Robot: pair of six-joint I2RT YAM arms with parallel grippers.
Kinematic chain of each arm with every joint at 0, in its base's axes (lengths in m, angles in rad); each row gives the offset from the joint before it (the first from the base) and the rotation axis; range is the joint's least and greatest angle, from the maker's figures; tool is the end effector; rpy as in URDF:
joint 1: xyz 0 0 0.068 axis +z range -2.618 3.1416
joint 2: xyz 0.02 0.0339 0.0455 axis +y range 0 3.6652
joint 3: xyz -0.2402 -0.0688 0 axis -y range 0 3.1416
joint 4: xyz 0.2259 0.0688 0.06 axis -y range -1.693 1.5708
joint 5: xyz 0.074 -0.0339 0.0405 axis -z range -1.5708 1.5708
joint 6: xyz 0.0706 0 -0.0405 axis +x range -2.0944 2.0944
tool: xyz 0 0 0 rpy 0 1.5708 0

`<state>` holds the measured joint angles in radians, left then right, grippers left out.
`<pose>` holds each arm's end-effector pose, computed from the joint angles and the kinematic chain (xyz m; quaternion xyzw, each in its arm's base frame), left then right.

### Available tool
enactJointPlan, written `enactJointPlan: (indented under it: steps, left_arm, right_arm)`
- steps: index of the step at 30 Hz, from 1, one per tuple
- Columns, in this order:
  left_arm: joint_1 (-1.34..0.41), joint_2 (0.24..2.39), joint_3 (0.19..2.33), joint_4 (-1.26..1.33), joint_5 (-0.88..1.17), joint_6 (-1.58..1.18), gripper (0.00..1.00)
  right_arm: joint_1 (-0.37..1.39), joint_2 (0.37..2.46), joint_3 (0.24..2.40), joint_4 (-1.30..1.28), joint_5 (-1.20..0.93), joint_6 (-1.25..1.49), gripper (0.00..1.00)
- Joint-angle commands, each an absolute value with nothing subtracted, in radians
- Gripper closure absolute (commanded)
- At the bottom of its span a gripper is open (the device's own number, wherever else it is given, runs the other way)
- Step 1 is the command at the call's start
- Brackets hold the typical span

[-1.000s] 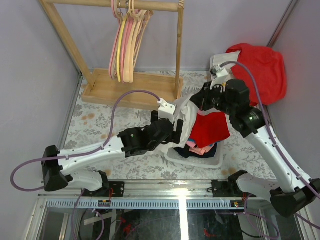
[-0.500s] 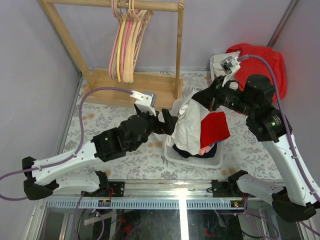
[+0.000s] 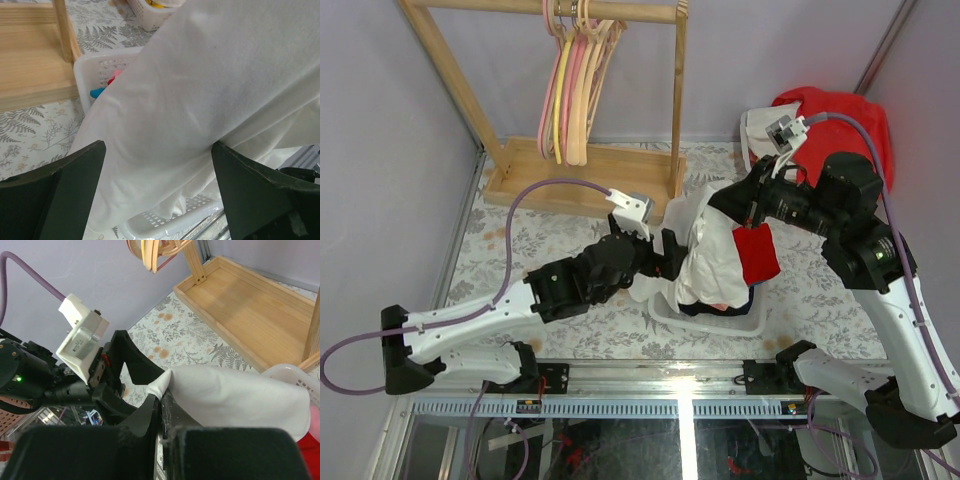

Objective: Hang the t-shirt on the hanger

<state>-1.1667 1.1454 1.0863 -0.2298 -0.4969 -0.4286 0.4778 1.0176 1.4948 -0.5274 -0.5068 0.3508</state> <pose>0.1412 -0.2445 0.3401 0.1431 0.7777 -0.2772 0.5458 0.1640 0.1235 0.4681 -0.2169 0.6891 0.4348 0.5376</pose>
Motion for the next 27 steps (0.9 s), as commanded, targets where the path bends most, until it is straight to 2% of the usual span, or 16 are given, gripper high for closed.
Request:
enactJointPlan:
  steps: [1,3,4,5,6,7,11,19,27]
  left_arm:
    - [-1.176,1.174,1.063,-0.123,-0.473,-0.412,0.12]
    - [-1.175,1.198,1.068,-0.120,-0.495,-0.405,0.18]
    - [-1.174,1.215,1.072,-0.123,-0.518,-0.401,0.29]
    - [-1.174,1.233,1.080,-0.129,-0.539,-0.396,0.50]
    - [-1.174,1.256,1.095,-0.144,-0.566,-0.397,0.83]
    - [-1.175,1.275,1.114,-0.169,-0.596,-0.400,0.99]
    - [-1.175,1.295,1.186,-0.251,-0.656,-0.395,1.00]
    - [-1.175,1.098,1.267,-0.419,-0.768,-0.393,1.00]
    - [-1.174,0.994,1.419,-0.467,-0.824,-0.343,1.00]
  right_arm:
    - [0.477,0.999,1.540,-0.490,-0.554,0.388,1.00]
    - [0.478,0.996,1.543,-0.496,-0.554,0.386,1.00]
    - [0.477,0.996,1.548,-0.500,-0.555,0.385,1.00]
    - [0.477,0.994,1.550,-0.505,-0.550,0.384,1.00]
    - [0.478,0.992,1.555,-0.509,-0.549,0.383,1.00]
    - [0.478,0.989,1.557,-0.513,-0.550,0.380,1.00]
    - [0.477,0.976,1.565,-0.542,-0.528,0.362,1.00]
    - [0.478,0.950,1.582,-0.633,-0.415,0.312,1.00]
    - [0.477,0.920,1.645,-0.731,-0.367,0.279,1.00]
